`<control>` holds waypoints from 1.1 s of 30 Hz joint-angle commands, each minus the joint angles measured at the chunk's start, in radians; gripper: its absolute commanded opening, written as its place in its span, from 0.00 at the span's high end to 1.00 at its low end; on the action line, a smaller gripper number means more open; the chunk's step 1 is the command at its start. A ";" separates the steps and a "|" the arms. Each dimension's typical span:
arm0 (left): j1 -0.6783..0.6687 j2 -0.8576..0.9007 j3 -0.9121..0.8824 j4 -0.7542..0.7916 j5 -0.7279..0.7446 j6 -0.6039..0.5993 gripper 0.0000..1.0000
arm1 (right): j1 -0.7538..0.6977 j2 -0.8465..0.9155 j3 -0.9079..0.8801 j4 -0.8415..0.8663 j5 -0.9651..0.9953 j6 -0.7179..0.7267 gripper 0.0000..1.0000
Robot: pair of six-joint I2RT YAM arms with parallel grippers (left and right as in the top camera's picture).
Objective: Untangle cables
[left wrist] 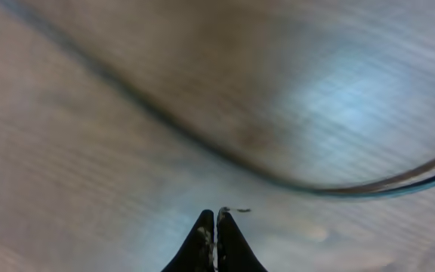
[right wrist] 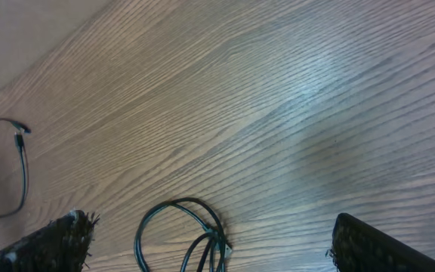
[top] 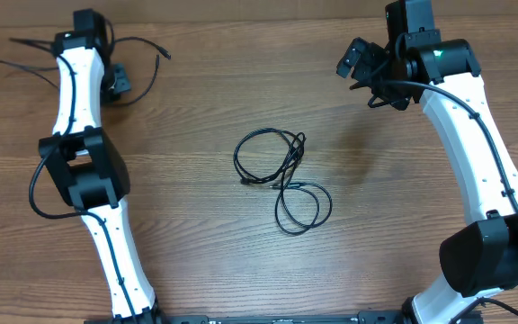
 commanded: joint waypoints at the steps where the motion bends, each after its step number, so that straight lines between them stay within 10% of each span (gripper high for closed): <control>1: 0.037 0.011 0.007 -0.039 0.035 -0.063 0.96 | -0.003 -0.041 0.009 0.005 0.011 -0.007 0.00; 33: 0.050 0.200 0.019 0.234 0.212 0.050 0.96 | -0.003 -0.041 0.009 0.005 0.011 -0.007 0.00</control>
